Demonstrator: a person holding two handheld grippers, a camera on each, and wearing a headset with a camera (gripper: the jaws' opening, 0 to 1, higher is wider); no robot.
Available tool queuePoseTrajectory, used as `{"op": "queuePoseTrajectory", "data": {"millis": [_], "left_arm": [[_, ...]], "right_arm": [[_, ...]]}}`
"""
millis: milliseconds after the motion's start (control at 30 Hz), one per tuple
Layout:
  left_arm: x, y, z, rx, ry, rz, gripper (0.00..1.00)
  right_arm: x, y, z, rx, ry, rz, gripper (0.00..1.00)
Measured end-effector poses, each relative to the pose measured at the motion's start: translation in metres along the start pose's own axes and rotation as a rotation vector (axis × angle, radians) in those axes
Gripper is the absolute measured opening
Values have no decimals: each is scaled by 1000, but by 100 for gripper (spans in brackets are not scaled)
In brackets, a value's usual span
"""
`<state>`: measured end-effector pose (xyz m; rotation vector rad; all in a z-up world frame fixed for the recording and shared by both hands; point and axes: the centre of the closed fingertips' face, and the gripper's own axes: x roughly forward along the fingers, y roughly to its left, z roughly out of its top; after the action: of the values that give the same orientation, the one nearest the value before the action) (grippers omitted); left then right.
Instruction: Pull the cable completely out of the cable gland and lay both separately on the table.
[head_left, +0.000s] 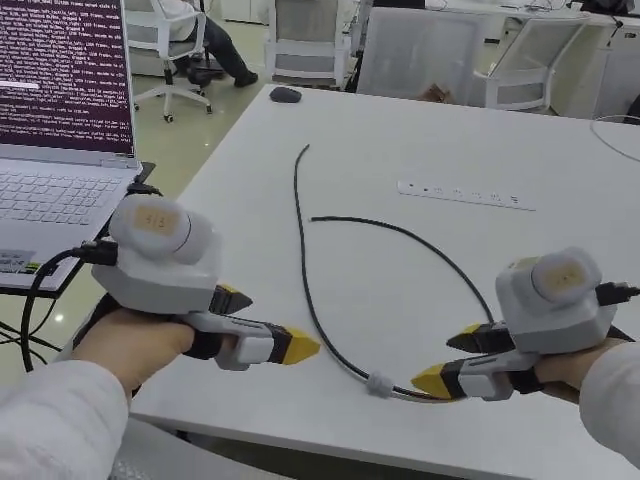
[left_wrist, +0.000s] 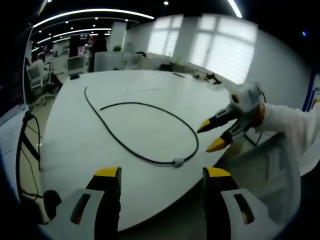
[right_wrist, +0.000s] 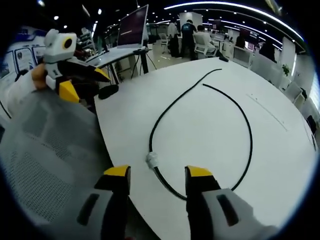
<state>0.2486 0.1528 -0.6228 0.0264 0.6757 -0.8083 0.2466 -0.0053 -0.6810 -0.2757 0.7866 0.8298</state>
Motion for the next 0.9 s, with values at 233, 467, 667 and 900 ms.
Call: {"op": "queuePoseTrajectory", "data": {"millis": [233, 467, 667, 900], "left_arm": [[1, 0, -2, -1, 11, -1, 67], [0, 1, -4, -12, 17, 4, 67], [1, 3, -4, -17, 20, 6, 66], [1, 3, -5, -17, 25, 4, 66]], "right_arm": [[26, 7, 2, -77, 0, 58, 42], [50, 10, -10, -186, 74, 97, 37], [65, 4, -18, -208, 104, 93, 23], [71, 8, -22, -155, 96, 119, 20]]}}
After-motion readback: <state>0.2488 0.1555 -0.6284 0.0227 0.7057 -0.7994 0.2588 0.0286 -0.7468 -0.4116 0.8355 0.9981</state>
